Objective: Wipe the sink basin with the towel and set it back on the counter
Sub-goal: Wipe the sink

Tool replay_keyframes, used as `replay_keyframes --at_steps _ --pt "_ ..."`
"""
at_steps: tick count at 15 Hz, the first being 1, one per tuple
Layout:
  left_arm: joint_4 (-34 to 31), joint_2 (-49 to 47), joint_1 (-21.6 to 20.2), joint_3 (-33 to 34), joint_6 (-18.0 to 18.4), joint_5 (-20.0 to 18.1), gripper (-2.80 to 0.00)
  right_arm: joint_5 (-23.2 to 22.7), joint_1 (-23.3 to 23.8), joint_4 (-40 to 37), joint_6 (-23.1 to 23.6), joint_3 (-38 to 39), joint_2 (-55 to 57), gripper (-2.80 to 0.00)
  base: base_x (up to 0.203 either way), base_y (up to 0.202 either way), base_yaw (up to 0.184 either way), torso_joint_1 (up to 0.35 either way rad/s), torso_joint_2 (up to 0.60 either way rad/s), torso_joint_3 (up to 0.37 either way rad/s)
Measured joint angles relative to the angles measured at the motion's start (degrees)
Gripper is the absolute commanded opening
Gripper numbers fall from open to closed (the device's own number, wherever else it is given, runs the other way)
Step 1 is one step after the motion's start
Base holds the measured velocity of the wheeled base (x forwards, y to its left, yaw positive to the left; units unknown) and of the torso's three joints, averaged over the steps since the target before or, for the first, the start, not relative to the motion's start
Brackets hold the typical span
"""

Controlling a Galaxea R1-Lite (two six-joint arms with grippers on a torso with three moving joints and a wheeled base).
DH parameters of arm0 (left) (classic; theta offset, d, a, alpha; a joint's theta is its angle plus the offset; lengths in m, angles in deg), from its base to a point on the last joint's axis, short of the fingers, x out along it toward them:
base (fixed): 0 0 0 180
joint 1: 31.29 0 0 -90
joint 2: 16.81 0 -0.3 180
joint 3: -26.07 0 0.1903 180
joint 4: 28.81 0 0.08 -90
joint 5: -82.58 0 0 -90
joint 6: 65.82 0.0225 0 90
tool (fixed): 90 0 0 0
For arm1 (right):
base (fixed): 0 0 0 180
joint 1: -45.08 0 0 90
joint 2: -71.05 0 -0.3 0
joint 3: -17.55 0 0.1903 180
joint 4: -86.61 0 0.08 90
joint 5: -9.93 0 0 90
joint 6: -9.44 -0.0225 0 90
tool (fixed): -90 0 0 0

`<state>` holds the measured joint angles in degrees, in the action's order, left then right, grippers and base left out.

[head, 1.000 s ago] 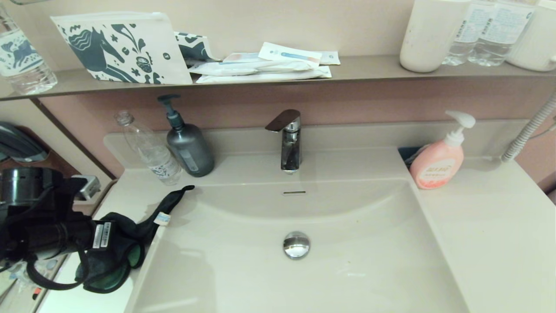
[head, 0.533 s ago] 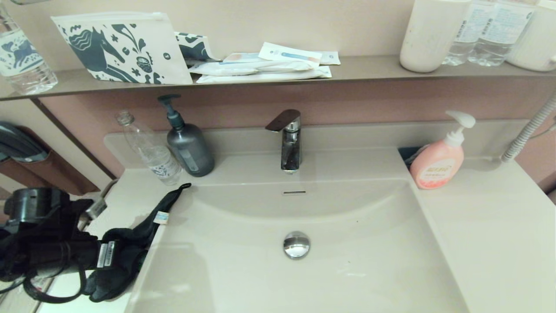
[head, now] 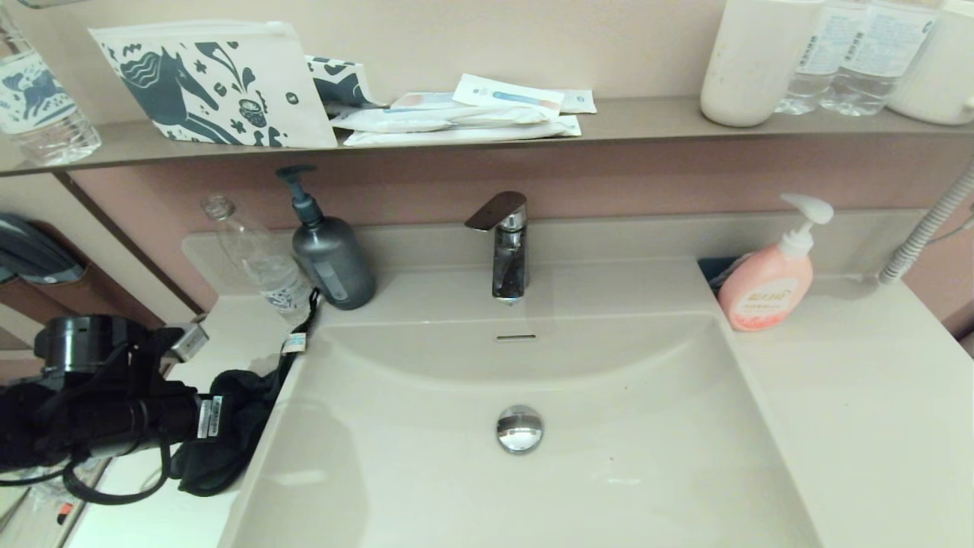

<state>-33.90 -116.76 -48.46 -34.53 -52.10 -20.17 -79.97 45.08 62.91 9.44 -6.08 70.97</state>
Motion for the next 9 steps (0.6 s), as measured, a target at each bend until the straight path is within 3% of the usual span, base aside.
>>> replay_keyframes --at_steps 5,9 --pt "-1.14 1.46 -2.15 -0.21 -0.02 2.83 -2.8 0.0 0.0 -0.01 0.0 0.0 0.0 -2.8 0.0 0.0 0.0 0.0 0.0 0.0" --pt "-9.81 8.44 -3.88 -0.17 0.57 3.05 -2.8 0.0 -0.02 0.0 0.0 0.0 0.0 -2.8 0.0 0.0 0.0 0.0 0.0 0.0"
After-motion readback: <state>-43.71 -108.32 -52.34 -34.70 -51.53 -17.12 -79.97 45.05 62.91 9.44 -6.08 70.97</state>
